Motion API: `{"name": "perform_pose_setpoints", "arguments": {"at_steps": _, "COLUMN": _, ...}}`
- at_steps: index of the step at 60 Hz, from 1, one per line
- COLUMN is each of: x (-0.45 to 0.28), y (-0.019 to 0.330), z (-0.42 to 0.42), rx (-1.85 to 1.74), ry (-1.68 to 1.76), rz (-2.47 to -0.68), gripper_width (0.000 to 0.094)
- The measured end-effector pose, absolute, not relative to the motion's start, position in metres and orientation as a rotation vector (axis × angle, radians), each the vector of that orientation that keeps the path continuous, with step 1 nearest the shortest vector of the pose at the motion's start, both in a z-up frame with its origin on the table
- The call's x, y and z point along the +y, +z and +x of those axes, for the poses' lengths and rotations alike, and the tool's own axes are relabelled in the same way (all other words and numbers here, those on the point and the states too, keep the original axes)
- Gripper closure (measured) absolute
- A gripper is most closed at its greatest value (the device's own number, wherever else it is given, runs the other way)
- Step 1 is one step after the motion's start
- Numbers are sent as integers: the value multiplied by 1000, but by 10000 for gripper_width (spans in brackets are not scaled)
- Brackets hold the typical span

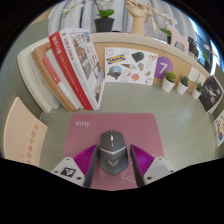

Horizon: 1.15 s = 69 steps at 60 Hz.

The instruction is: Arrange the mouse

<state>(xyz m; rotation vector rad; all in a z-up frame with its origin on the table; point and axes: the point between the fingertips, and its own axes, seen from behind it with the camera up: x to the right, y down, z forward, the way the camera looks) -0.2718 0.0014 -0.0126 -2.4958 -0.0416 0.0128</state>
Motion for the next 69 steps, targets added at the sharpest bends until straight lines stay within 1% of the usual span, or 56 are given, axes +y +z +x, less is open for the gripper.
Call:
{"name": "perform_pose_setpoints", "arguments": {"at_steps": 1, "x": 0, "y": -11, "z": -271, "rx": -34, "ry": 13, "rz": -2503, "gripper_width": 230}}
{"name": "perform_pose_setpoints", "arguments": {"at_steps": 2, "x": 0, "y": -7, "z": -270, "rx": -28, "ry": 16, "rz": -2502, "gripper_width": 163}}
{"name": "perform_pose_setpoints", "arguments": {"at_steps": 3, "x": 1, "y": -3, "z": -269, "rx": -23, "ry": 18, "rz": -2496, "gripper_width": 68}}
{"name": "perform_pose_setpoints", "arguments": {"at_steps": 5, "x": 3, "y": 8, "z": -266, "rx": -18, "ry": 20, "rz": -2475, "gripper_width": 59}}
{"name": "perform_pose_setpoints", "arguments": {"at_steps": 8, "x": 5, "y": 27, "z": -261, "rx": -13, "ry": 9, "rz": -2450, "gripper_width": 89}}
{"name": "perform_pose_setpoints", "arguments": {"at_steps": 13, "x": 3, "y": 63, "z": -256, "rx": -13, "ry": 0, "rz": -2419, "gripper_width": 85}}
{"name": "perform_pose_setpoints", "arguments": {"at_steps": 27, "x": -23, "y": 188, "z": -249, "rx": 2, "ry": 25, "rz": -2290, "gripper_width": 85}}
{"name": "perform_pose_setpoints", "arguments": {"at_steps": 37, "x": -56, "y": 250, "z": -245, "rx": -15, "ry": 52, "rz": -2209, "gripper_width": 83}}
{"name": "perform_pose_setpoints", "arguments": {"at_steps": 42, "x": -73, "y": 265, "z": -240, "rx": -2, "ry": 87, "rz": -2194, "gripper_width": 69}}
{"name": "perform_pose_setpoints", "arguments": {"at_steps": 52, "x": -109, "y": 290, "z": -215, "rx": -11, "ry": 64, "rz": -2143, "gripper_width": 78}}
{"name": "perform_pose_setpoints", "arguments": {"at_steps": 69, "x": -174, "y": 316, "z": -186, "rx": 4, "ry": 59, "rz": -2094, "gripper_width": 83}}
